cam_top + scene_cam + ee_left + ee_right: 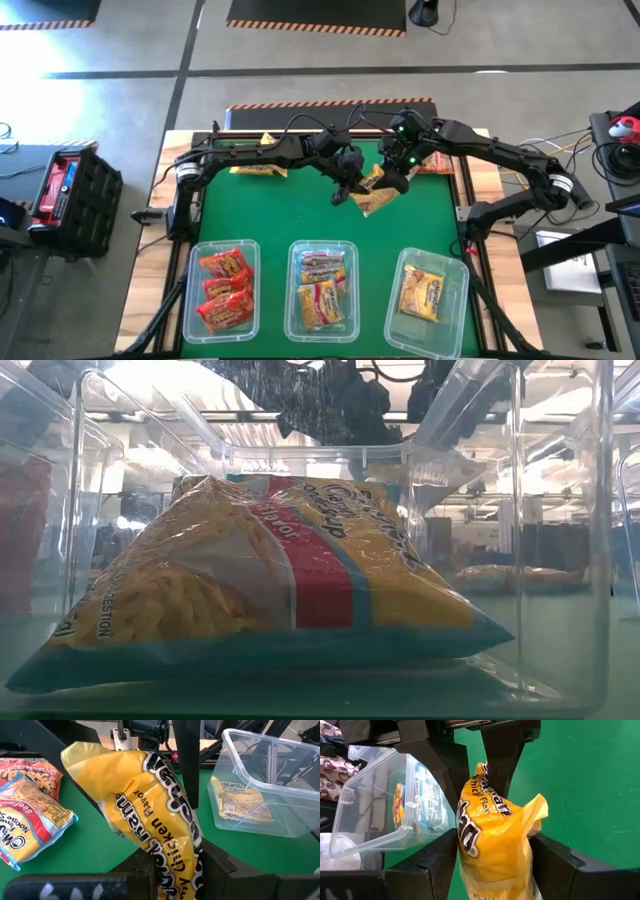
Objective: Sort Maruchan noodles
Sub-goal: Put the yellow noodle pack into the right transparent bin
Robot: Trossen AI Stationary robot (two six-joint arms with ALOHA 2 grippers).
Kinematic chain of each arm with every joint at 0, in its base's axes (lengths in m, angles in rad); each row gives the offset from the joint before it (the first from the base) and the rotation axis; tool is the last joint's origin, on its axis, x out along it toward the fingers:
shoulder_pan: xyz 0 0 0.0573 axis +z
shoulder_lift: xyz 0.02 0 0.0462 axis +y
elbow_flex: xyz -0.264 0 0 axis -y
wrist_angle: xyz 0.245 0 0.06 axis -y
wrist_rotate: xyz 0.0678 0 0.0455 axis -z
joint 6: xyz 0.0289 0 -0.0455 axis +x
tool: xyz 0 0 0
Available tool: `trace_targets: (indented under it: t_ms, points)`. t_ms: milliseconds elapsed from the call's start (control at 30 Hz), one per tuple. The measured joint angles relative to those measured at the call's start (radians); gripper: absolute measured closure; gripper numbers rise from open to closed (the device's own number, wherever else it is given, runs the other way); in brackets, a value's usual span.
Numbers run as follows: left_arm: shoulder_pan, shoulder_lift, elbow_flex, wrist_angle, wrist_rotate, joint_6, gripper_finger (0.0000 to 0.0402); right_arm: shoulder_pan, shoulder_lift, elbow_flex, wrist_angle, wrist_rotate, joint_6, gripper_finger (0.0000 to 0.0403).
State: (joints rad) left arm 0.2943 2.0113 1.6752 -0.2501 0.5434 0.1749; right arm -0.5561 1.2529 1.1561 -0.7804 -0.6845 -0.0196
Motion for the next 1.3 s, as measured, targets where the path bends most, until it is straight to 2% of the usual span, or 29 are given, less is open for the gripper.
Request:
trace_targets:
  t_ms: [367,700,867,1033,1300]
  points:
    - [-0.001,0.0,0.0,0.005,0.0,-0.025,0.0322,0.015,0.005,0.0,0.002,-0.013,-0.001,0.0192]
    - [-0.004,-0.002,0.0,0.005,0.002,-0.07,0.0322,0.015,0.006,-0.001,0.0,-0.051,-0.007,0.0268]
    - [-0.003,-0.002,0.0,-0.011,0.022,-0.196,0.0318,0.015,0.006,-0.001,-0.001,-0.056,-0.007,0.0273]
    - [-0.002,-0.002,0.0,-0.038,0.022,-0.271,0.0291,0.015,0.006,-0.002,-0.029,-0.057,-0.016,0.0265]
    - [0.005,-0.013,0.0,-0.049,0.04,-0.272,0.0232,0.015,0.005,-0.002,-0.061,-0.058,-0.01,0.0273]
